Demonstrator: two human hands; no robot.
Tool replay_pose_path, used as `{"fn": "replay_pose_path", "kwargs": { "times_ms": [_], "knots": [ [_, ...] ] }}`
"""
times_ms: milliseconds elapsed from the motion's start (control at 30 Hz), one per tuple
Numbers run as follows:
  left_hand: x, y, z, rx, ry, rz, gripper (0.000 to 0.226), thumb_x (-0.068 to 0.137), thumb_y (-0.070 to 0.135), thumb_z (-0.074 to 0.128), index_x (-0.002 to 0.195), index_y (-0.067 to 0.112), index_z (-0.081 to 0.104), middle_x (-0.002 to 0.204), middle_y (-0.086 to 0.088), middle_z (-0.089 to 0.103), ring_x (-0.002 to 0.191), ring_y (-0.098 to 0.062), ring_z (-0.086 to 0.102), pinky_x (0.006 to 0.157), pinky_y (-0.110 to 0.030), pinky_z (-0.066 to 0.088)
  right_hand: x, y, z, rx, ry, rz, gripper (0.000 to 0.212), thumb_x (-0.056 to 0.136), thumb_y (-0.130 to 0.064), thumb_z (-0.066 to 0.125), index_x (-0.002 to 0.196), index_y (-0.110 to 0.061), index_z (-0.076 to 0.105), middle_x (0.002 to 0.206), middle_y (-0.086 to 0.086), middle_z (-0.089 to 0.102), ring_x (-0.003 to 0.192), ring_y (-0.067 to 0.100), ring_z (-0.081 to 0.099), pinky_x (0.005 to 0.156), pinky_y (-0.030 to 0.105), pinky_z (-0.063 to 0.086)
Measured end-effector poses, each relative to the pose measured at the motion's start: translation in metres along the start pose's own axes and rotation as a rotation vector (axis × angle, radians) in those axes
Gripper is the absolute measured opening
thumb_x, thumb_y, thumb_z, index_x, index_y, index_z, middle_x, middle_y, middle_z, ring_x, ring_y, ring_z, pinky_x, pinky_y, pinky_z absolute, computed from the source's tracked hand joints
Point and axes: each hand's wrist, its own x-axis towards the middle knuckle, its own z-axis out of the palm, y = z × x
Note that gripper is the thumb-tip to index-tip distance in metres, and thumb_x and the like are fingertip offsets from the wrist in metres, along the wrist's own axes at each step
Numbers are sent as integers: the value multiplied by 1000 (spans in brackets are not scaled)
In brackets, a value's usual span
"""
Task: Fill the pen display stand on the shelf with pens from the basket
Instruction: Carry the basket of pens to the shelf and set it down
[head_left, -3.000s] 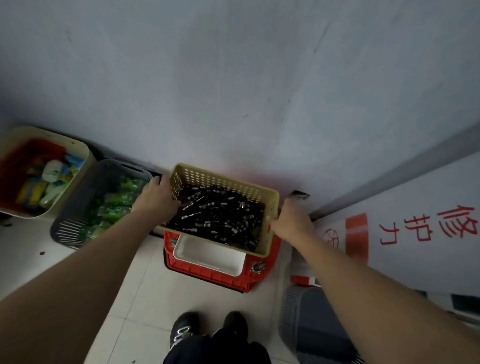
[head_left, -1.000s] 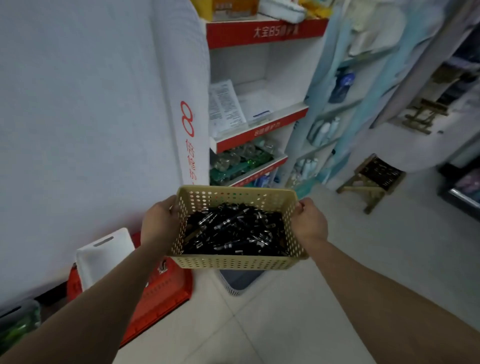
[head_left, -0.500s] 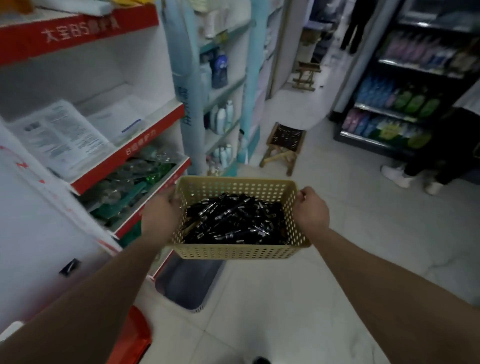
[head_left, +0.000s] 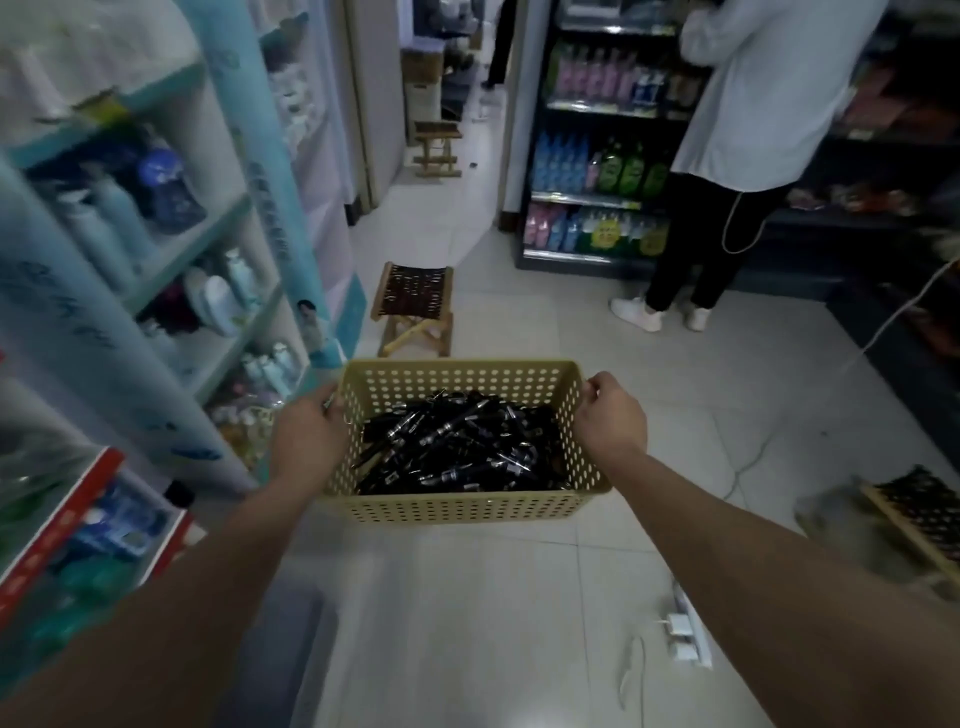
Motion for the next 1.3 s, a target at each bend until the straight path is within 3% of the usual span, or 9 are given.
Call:
{"fn": "replay_pose_path", "kwargs": {
  "times_ms": [667,833,1033,1300],
  "knots": [
    [207,249,226,-108,-361,335,33,98,13,48,127,5,59,121,-20,64,108,-35,58,85,-33,44,248,111,-74,22,263,409,24,101,-25,35,107,-10,53,98,14,63,81,28,52,70,33,39],
    [229,325,292,-100,-414,387,31,99,14,45,126,8,61,120,-15,65,109,-33,57,75,-27,33,309,157,-102,37,328,489,21,100,-24,36,102,-12,53,97,14,65,85,31,57,74,38,47],
    [252,410,387,-168,-502,429,31,98,12,46,123,8,62,117,-17,66,104,-33,60,78,-27,38,385,221,-149,5,364,546,23,101,-24,36,104,-10,53,102,19,65,92,36,59,69,33,38],
    [277,538,492,-169,-554,534,31,99,13,45,124,8,62,114,-17,67,101,-34,59,74,-26,36,487,295,-211,-28,434,637,24,101,-25,35,105,-11,54,102,18,65,93,37,60,73,37,46]
  ]
}}
